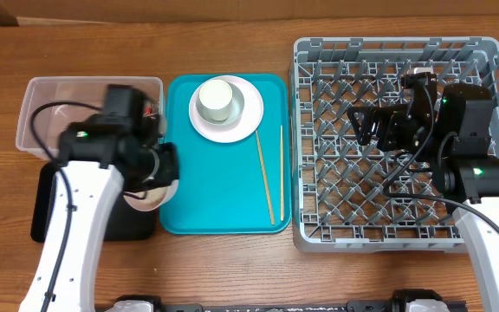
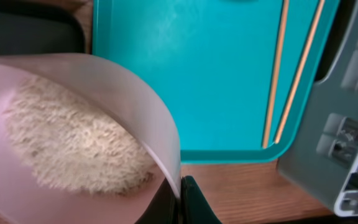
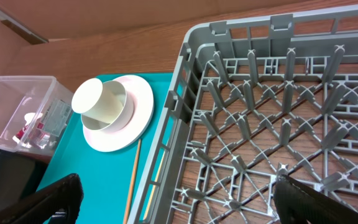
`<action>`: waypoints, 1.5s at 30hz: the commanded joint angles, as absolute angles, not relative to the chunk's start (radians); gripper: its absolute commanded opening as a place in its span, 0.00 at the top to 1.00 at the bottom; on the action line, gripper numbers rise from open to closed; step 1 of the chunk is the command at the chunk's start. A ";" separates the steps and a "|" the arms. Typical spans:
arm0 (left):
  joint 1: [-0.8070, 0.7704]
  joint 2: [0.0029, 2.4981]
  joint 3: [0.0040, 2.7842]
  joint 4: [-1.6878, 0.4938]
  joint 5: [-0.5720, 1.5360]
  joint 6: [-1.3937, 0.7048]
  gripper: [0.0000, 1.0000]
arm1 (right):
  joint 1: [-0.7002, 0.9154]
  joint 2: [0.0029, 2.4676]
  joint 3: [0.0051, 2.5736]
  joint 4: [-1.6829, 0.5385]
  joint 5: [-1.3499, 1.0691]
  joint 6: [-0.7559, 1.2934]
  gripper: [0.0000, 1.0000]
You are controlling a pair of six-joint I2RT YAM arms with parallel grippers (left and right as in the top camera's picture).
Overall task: Sort waste into correct bins and load items into the dishwasher
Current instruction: 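Lift the rice bowl with left gripper and tip rice onto black tray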
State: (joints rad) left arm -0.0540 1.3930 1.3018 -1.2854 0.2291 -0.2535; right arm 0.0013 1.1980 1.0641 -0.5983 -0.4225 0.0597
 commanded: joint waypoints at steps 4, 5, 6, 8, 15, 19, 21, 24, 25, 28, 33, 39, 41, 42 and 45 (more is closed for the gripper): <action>0.229 1.367 1.143 -1.167 0.638 0.061 0.96 | -0.001 1.192 1.094 -0.601 -0.432 0.065 0.00; 0.309 1.367 1.099 -1.140 0.700 0.107 0.96 | -0.001 1.192 1.094 -0.601 -0.432 0.065 0.00; 0.348 1.367 1.077 -1.128 0.735 0.136 0.96 | -0.001 1.192 1.094 -0.601 -0.432 0.065 0.00; 0.463 1.368 1.018 -1.090 0.830 0.200 0.96 | -0.001 1.192 1.094 -0.601 -0.432 0.065 0.00; 0.750 1.381 0.875 -0.913 1.173 0.303 0.96 | -0.001 1.192 1.094 -0.604 -0.432 0.065 0.00; 0.823 1.428 0.838 -0.843 1.307 0.316 0.96 | -0.001 1.192 1.094 -0.611 -0.432 0.065 0.00; 0.854 1.476 0.834 -0.836 1.388 0.352 0.96 | -0.001 1.192 1.094 -0.615 -0.432 0.065 0.00; 0.877 1.560 0.834 -0.829 1.504 0.372 0.96 | -0.001 1.192 1.094 -0.617 -0.432 0.065 0.00; 0.877 1.585 0.834 -0.829 1.539 0.372 0.96 | -0.001 1.192 1.094 -0.617 -0.432 0.065 0.00; 0.877 1.632 0.835 -0.833 1.582 0.346 0.96 | -0.001 1.192 1.094 -0.617 -0.432 0.065 0.00; 0.877 1.659 0.834 -0.867 1.583 0.311 0.96 | -0.001 1.192 1.094 -0.616 -0.432 0.065 0.00; 0.877 1.658 0.834 -0.873 1.582 0.168 0.96 | -0.001 1.192 1.094 -0.616 -0.432 0.065 0.00; 0.877 1.657 0.835 -0.924 1.582 0.165 0.96 | -0.001 1.192 1.094 -0.616 -0.432 0.065 0.00; 0.877 1.655 0.835 -0.959 1.582 0.178 0.96 | -0.001 1.192 1.094 -0.616 -0.432 0.065 0.00; 0.877 1.636 0.835 -1.042 1.582 0.223 0.96 | -0.001 1.192 1.094 -0.616 -0.432 0.065 0.00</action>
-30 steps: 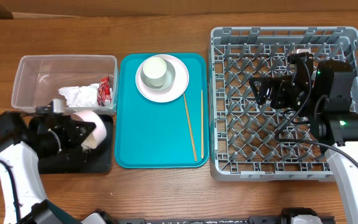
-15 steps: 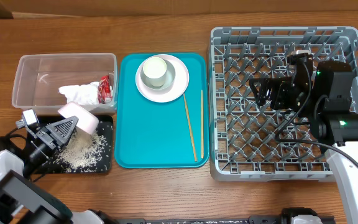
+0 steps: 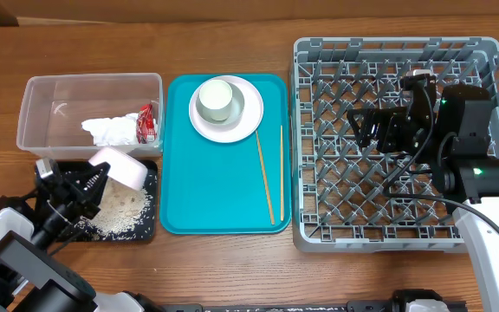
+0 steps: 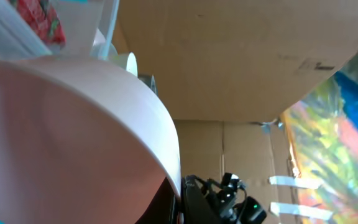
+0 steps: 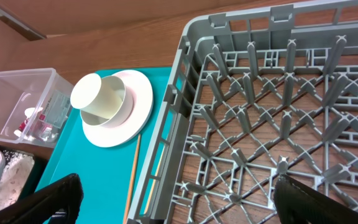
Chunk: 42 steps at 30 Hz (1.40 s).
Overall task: Sort waste into correct bins and load items into the dishwasher
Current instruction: 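Lift the rice bowl with left gripper and tip rice onto black tray, then set the emptied pink bowl back on the teal tray with left gripper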
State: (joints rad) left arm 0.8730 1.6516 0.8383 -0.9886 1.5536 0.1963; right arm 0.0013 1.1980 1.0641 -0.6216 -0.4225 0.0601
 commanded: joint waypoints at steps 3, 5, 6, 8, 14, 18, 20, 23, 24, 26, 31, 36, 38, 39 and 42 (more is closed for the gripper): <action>0.877 1.585 0.838 -1.097 1.575 0.286 0.96 | -0.001 1.192 1.094 -0.616 -0.432 0.065 0.00; 0.868 1.523 0.860 -1.130 1.493 0.301 0.96 | -0.001 1.192 1.094 -0.616 -0.432 0.065 0.00; 0.857 1.496 0.872 -1.142 1.442 0.300 0.96 | -0.001 1.192 1.094 -0.616 -0.432 0.065 0.00; 0.802 1.421 0.909 -1.155 1.296 0.290 0.96 | -0.001 1.192 1.094 -0.615 -0.432 0.065 0.00; 0.520 1.258 1.016 -1.049 1.008 0.099 0.96 | -0.001 1.192 1.094 -0.607 -0.432 0.065 0.00; 0.226 1.235 1.051 -0.922 0.718 -0.081 0.96 | -0.001 1.192 1.094 -0.608 -0.432 0.065 0.00; 0.043 1.253 1.051 -0.861 0.550 -0.159 0.96 | -0.001 1.192 1.094 -0.607 -0.432 0.065 0.00; -0.228 1.347 1.051 -0.791 0.318 -0.229 0.96 | -0.001 1.192 1.094 -0.608 -0.432 0.065 0.00; -0.307 1.403 1.051 -0.778 0.257 -0.244 0.96 | -0.001 1.192 1.094 -0.608 -0.432 0.065 0.00; -0.392 1.490 1.051 -0.776 0.208 -0.252 0.96 | -0.001 1.192 1.094 -0.608 -0.432 0.065 0.00; -0.451 1.604 1.051 -0.803 0.173 -0.270 0.96 | -0.001 1.192 1.094 -0.607 -0.432 0.110 0.00; -0.450 1.606 1.071 -0.815 0.172 -0.270 0.44 | 0.000 1.192 1.094 -0.595 -0.445 0.136 0.00; -0.450 1.606 1.121 -0.840 0.190 -0.270 0.28 | 0.000 1.192 1.094 -0.587 -0.475 0.139 0.00; -0.450 1.606 1.169 -0.872 0.193 -0.270 0.21 | 0.002 1.192 1.094 -0.581 -0.476 0.159 0.00; -0.437 1.606 1.379 -1.037 0.191 -0.269 0.17 | 0.042 1.192 1.095 -0.549 -0.472 0.189 0.00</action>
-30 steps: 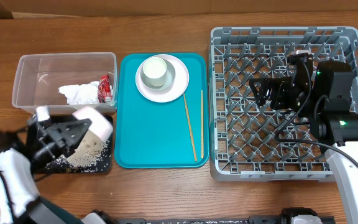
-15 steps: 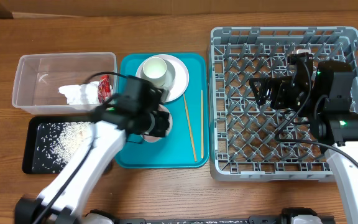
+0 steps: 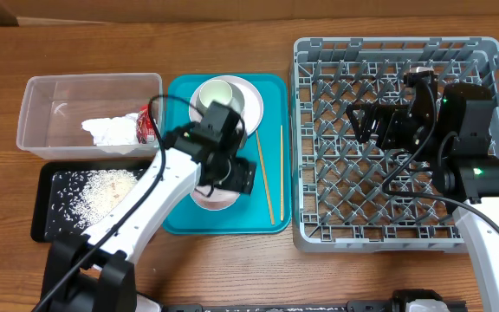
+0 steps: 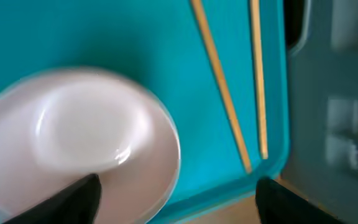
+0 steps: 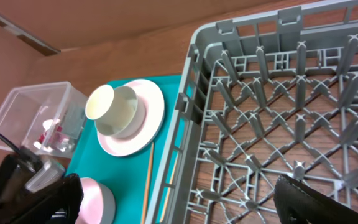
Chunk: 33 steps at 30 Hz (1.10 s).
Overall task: Sort waste into correct bins and load items into the dishwasher
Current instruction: 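Set the emptied pink bowl back on the teal tray with left gripper, then grasp the emptied pink bowl with the right gripper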
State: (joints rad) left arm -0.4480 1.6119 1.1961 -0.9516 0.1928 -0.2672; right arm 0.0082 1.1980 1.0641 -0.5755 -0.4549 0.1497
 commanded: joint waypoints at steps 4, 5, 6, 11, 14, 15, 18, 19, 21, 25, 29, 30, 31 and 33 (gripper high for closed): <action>-0.354 1.602 1.641 -1.242 0.167 -0.270 0.16 | 0.171 1.199 1.137 -0.559 -0.304 0.267 0.00; -0.321 1.599 1.689 -1.275 0.167 -0.270 0.16 | 0.205 1.209 1.159 -0.581 -0.271 0.267 0.00; -0.288 1.595 1.724 -1.297 0.168 -0.270 0.15 | 0.234 1.224 1.182 -0.605 -0.249 0.268 0.00; -0.020 1.557 1.805 -1.304 0.192 -0.271 0.15 | 0.412 1.407 1.344 -0.781 -0.225 0.270 0.00; 0.077 1.557 1.805 -1.316 0.192 -0.270 0.14 | 0.489 1.521 1.399 -0.840 -0.224 0.270 0.00; 0.105 1.557 1.805 -1.324 0.192 -0.270 0.14 | 0.513 1.560 1.411 -0.856 -0.224 0.270 0.00; 0.147 1.557 1.805 -1.340 0.191 -0.265 0.13 | 0.571 1.672 1.415 -0.855 -0.249 0.258 0.00; 0.150 1.557 1.804 -1.341 0.191 -0.263 0.13 | 0.581 1.702 1.415 -0.836 -0.271 0.259 0.00; 0.150 1.557 1.804 -1.346 0.182 -0.258 0.13 | 0.604 1.768 1.415 -0.782 -0.343 0.259 0.04; 0.150 1.557 1.804 -1.351 0.172 -0.255 0.12 | 0.661 1.851 1.415 -0.736 -0.339 0.263 0.21; 0.150 1.557 1.804 -1.353 0.172 -0.254 0.12 | 0.703 1.917 1.415 -0.703 -0.313 0.267 0.30; 0.150 1.557 1.804 -1.353 0.171 -0.254 0.12 | 0.706 1.934 1.415 -0.700 -0.311 0.267 0.32; 0.150 1.557 1.804 -1.353 0.168 -0.254 0.12 | 0.706 1.948 1.415 -0.698 -0.312 0.268 0.33; 0.150 1.557 1.804 -1.356 0.153 -0.254 0.12 | 0.706 1.971 1.415 -0.693 -0.308 0.284 0.35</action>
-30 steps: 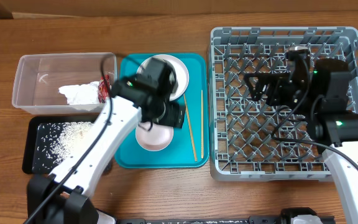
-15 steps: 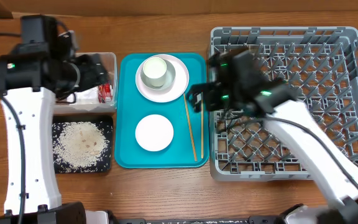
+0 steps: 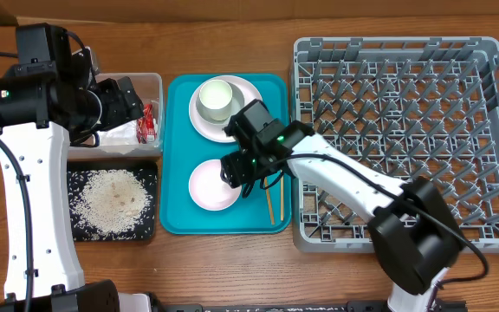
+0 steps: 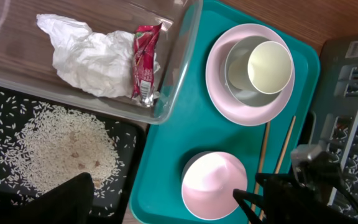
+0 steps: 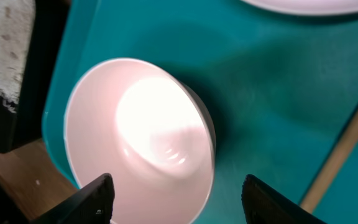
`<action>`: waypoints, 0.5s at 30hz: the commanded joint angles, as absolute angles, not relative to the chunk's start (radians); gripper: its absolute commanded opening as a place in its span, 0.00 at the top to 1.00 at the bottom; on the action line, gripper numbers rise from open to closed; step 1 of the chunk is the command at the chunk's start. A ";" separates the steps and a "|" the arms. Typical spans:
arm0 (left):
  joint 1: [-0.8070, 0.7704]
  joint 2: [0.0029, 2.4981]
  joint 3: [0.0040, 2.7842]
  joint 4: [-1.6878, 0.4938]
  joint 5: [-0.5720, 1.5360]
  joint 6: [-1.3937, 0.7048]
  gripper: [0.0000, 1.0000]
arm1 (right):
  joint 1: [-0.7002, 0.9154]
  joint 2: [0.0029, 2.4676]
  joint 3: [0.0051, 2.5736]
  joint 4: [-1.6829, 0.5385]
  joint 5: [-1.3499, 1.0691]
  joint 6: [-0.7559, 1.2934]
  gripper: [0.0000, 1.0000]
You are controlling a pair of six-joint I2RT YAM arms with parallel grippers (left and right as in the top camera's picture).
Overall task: Sort waste into correct bins and load items into the dishwasher
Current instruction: 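Grasp the emptied pink bowl with the right gripper, then place the pink bowl upright in the back of the dish rack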
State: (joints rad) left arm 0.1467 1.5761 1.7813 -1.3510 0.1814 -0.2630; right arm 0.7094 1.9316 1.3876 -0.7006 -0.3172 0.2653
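An empty pink bowl (image 3: pixel 212 185) sits upright on the teal tray (image 3: pixel 180 130). My right gripper (image 3: pixel 236 170) stands open at the bowl's right rim. In the right wrist view the bowl (image 5: pixel 140 138) lies between the right gripper's (image 5: pixel 182 200) spread fingers. A pink plate (image 3: pixel 241 120) carrying a cream cup (image 3: pixel 216 98) sits at the tray's far end. Two chopsticks (image 3: pixel 276 199) lie along the tray's right side, partly under my right arm. My left gripper (image 3: pixel 125 97) hangs open high over the clear bin (image 3: pixel 55 87), holding nothing.
The clear bin holds a crumpled tissue (image 4: pixel 86 55) and a red wrapper (image 4: pixel 145 60). A black tray (image 3: pixel 141 227) in front of it is strewn with rice (image 3: pixel 109 196). The grey dish rack (image 3: pixel 405 130) fills the right side.
My left arm has gone from above the bowl on the teal tray to over the clear bin. My right arm has left the rack and now has its open gripper at the bowl.
My left gripper first held the pink bowl full of rice by the black tray. Then the bowl was tipped there and rice lay on that tray. Later the empty bowl sat on the teal tray under my open left gripper. Now my right gripper is at it.
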 commanded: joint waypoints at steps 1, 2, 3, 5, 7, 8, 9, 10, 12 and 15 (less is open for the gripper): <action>0.150 1.557 1.804 -1.361 0.146 -0.254 0.11 | 0.706 1.984 1.415 -0.691 -0.308 0.290 0.37; 0.150 1.557 1.804 -1.367 0.146 -0.254 0.12 | 0.706 1.989 1.415 -0.688 -0.308 0.293 0.39; 0.150 1.557 1.804 -1.369 0.146 -0.254 0.12 | 0.706 1.990 1.415 -0.686 -0.308 0.293 0.40; 0.150 1.557 1.804 -1.375 0.146 -0.254 0.12 | 0.706 1.990 1.415 -0.676 -0.305 0.292 0.45; 0.150 1.557 1.803 -1.378 0.146 -0.254 0.11 | 0.706 1.993 1.415 -0.668 -0.299 0.292 0.48; 0.150 1.557 1.804 -1.378 0.146 -0.254 0.12 | 0.706 1.998 1.415 -0.662 -0.297 0.292 0.51; 0.150 1.557 1.803 -1.379 0.146 -0.254 0.12 | 0.706 2.004 1.415 -0.657 -0.297 0.293 0.57; 0.150 1.557 1.804 -1.380 0.146 -0.254 0.12 | 0.706 2.008 1.415 -0.656 -0.297 0.293 0.63; 0.150 1.557 1.803 -1.380 0.146 -0.254 0.11 | 0.706 2.010 1.415 -0.656 -0.297 0.293 0.76; 0.150 1.557 1.803 -1.380 0.145 -0.254 0.10 | 0.706 2.009 1.418 -0.659 -0.301 0.293 0.95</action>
State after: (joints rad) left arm 0.1467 1.5761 1.7813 -1.3773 0.1585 -0.2630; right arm 0.7074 1.9938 1.3880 -0.6598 -0.3035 0.2909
